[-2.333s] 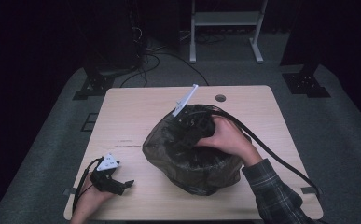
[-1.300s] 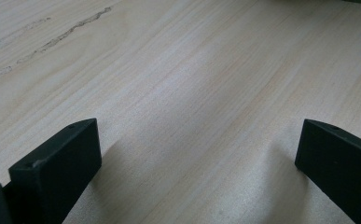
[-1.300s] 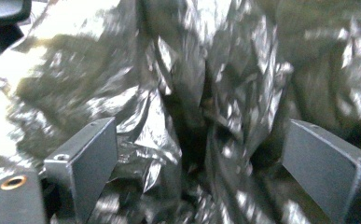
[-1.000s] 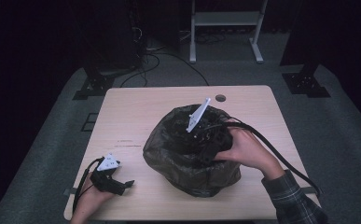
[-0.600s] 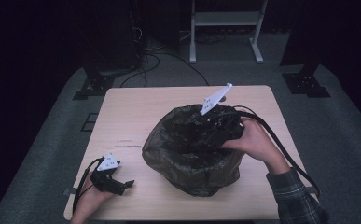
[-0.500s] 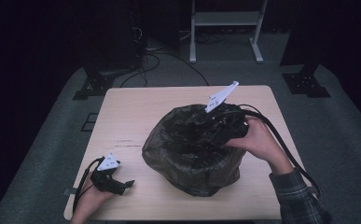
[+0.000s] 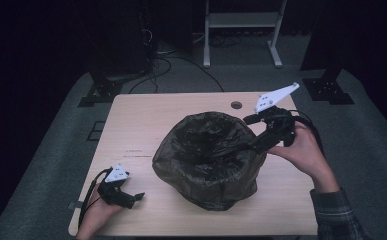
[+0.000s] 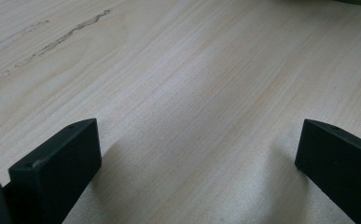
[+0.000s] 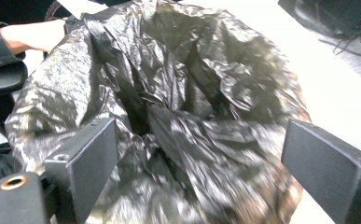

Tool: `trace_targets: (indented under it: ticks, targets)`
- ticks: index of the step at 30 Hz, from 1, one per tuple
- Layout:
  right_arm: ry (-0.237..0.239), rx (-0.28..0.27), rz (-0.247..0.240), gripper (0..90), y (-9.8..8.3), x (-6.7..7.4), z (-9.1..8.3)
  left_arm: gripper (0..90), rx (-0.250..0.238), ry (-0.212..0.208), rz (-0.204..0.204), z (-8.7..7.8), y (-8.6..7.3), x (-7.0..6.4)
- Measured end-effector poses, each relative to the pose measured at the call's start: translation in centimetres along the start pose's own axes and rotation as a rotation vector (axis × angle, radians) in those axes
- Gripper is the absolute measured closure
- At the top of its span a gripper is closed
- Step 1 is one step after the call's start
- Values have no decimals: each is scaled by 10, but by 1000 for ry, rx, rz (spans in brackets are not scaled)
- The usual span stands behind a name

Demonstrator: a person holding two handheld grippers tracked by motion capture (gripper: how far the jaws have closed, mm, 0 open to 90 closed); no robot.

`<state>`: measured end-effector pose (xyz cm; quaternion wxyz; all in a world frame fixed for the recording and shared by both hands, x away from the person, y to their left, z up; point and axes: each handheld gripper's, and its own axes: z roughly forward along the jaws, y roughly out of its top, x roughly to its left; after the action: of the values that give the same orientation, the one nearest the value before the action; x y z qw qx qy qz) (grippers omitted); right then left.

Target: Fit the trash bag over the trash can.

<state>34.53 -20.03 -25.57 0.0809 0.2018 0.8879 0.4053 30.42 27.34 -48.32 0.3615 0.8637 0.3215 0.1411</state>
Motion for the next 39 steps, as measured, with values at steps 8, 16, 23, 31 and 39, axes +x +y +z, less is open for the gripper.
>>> trace_targets:
  ticks: [8, 16, 23, 31, 39]
  targets:
    - [-51, -57, 36, 94, -34, -6, -27, 0, 0, 0, 0, 0, 0, 0]
    - [-101, -119, 62, 94, -70, -8, -45, 0, -1, 2, -1, 0, 0, 0]
    - [-125, -160, 87, 94, -104, -11, -45, 0, -1, 3, -2, 0, 0, 0]
    - [-172, -175, 132, 94, -142, -15, -35, 0, 1, 4, -3, 0, 0, 0]
    - [-186, -166, 184, 94, -181, -22, -16, 0, 1, 5, -3, 0, 0, -1]
